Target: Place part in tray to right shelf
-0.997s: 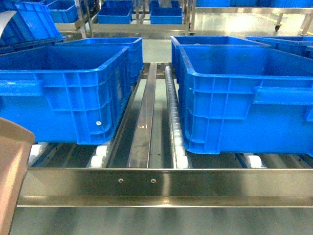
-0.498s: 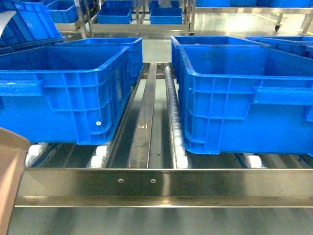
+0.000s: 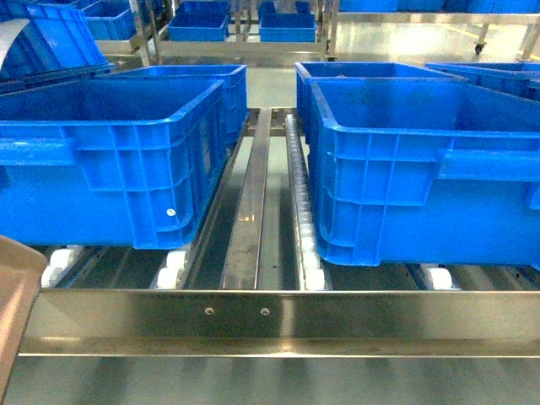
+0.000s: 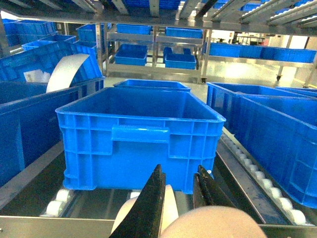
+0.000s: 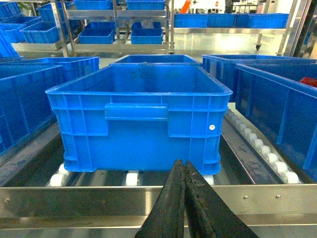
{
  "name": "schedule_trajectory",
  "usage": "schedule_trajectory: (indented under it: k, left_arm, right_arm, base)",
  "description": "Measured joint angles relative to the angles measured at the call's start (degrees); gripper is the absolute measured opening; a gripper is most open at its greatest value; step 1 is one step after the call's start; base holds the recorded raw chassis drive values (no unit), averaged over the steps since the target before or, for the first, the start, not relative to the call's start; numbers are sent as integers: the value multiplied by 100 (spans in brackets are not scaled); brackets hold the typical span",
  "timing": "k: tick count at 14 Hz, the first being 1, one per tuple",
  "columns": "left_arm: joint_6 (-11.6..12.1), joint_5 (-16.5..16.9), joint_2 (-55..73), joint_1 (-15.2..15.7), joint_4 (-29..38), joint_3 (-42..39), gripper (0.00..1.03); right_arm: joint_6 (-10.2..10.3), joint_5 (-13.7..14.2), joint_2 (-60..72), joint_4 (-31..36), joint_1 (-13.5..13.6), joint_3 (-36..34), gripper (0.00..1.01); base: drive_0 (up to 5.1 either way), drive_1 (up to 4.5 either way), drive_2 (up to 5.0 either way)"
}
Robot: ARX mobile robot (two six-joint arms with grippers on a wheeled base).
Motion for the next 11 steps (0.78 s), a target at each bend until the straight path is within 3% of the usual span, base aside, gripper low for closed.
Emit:
schedule_trajectory:
  k: [6,11]
  left_arm:
    - [0,0,0,0,0,0,13]
    - [0,0,0,0,0,0,13]
  right_arm:
    - [0,0,0,0,0,0,2]
    - [-2,0,0,0,0,0,76]
  base:
    - [0,0,0]
    - [0,0,0]
